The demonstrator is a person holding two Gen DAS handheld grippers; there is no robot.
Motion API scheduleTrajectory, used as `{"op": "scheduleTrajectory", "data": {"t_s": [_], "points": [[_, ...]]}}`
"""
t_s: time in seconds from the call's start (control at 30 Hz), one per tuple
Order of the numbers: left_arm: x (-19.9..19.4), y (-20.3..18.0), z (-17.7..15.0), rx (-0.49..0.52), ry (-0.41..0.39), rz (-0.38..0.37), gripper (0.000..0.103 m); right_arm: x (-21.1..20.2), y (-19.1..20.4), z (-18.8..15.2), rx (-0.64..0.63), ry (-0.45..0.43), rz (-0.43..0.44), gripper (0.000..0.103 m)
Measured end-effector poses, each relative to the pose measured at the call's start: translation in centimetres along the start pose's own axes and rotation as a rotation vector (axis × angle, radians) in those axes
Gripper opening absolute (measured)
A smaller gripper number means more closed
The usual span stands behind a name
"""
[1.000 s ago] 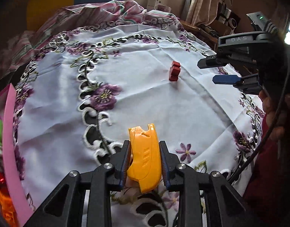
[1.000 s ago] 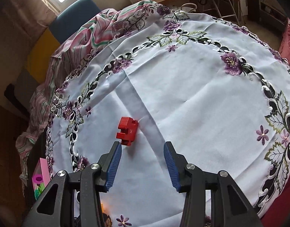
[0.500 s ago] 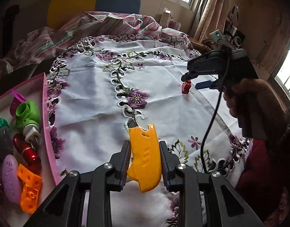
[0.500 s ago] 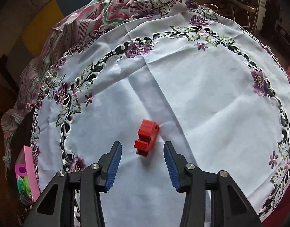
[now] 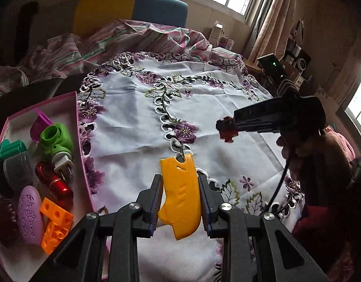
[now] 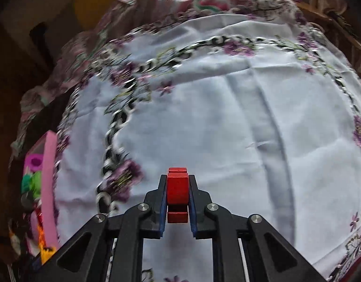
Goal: Organize rigid objects
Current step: 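Grasp the red block with the right gripper while the left gripper holds the yellow piece, then carry the yellow piece into the tray and open the left gripper while the right gripper holds the red block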
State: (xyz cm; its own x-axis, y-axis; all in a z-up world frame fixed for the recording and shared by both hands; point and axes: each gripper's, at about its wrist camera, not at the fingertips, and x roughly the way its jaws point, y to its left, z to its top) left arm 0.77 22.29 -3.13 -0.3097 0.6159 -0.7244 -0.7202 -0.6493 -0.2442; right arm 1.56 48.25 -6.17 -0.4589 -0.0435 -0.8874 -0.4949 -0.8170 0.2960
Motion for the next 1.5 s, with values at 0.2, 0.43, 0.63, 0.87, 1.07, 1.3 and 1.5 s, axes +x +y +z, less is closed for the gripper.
{"op": "scheduleTrajectory", "data": {"t_s": [0.2,0.43,0.63,0.87,1.07,1.3,1.5], "points": [[-1.7,0.9,-0.2,-0.017,-0.026,0.04,0.03,1.9,4.4,-2.4,-0.185,0.075,-0.035,0.014],[-3.1,2.3,-0.8,-0.042,-0.044,0.092,0.03,3.0,4.9,-3.0,-0.219,0.086,-0.076,0.014],[-3.8,3.1,-1.4,-0.061,-0.045,0.113,0.03,3.4,5.2,-2.7,-0.221,0.085,-0.087,0.014],[-4.4,4.0,-1.7,-0.088,-0.05,0.119,0.03,3.4,4.7,-2.8,-0.199,0.09,-0.06,0.014],[-4.7,4.4,-1.9,-0.098,-0.054,0.123,0.03,3.4,3.8,-2.7,-0.151,0.093,-0.015,0.015],[-5.0,4.8,-2.3,-0.109,-0.055,0.135,0.03,3.2,3.7,-2.6,-0.124,0.097,0.034,0.027],[-5.3,5.4,-2.5,-0.118,-0.062,0.149,0.03,3.4,4.0,-2.3,-0.113,0.095,0.043,0.029]]}}
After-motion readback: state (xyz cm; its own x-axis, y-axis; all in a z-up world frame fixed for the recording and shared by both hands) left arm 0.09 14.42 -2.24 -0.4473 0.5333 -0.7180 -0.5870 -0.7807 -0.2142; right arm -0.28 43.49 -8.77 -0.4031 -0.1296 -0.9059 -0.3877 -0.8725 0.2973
